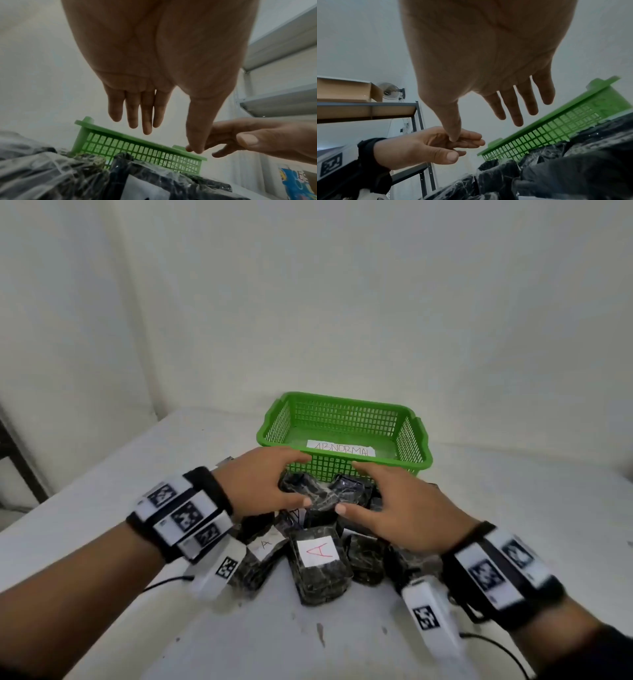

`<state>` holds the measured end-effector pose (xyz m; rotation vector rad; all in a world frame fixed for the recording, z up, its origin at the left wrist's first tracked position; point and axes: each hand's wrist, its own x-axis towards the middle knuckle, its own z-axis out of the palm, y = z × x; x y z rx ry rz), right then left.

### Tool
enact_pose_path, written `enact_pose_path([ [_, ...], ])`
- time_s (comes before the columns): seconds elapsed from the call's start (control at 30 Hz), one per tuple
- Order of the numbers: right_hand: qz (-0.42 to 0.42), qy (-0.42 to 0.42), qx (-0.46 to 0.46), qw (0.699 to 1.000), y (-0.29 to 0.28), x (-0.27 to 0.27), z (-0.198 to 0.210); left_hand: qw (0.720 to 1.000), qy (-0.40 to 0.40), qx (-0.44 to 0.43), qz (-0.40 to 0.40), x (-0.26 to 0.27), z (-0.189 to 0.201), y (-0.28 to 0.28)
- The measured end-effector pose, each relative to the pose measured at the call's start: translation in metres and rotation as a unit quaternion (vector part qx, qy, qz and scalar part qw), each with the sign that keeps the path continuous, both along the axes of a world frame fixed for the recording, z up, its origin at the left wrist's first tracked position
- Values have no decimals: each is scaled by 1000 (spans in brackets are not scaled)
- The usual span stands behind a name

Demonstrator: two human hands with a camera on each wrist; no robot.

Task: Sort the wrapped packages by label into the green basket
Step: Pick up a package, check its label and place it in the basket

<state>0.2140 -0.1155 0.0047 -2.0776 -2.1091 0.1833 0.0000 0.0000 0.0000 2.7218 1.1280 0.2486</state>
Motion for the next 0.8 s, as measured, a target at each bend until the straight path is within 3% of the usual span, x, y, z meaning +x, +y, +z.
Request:
enact_pose_path([
  [0.17, 12, 0, -57, 998, 41, -5, -10, 996, 61, -64, 16, 16, -6, 21],
  [0.4, -1, -12, -113, 994, 71, -20, -19, 990, 122, -66, 39, 24, -15, 39],
  [0.6, -9, -19, -107, 994, 81, -28, -28, 987, 137, -79, 31, 30, -14, 45],
  [0.7, -10, 23, -101, 995, 80, -23, -28, 988, 118, -92, 25, 27, -10, 46],
  [0.8, 1, 110, -83, 990, 74, -12, -18, 992, 38, -121, 19, 18, 2, 44],
])
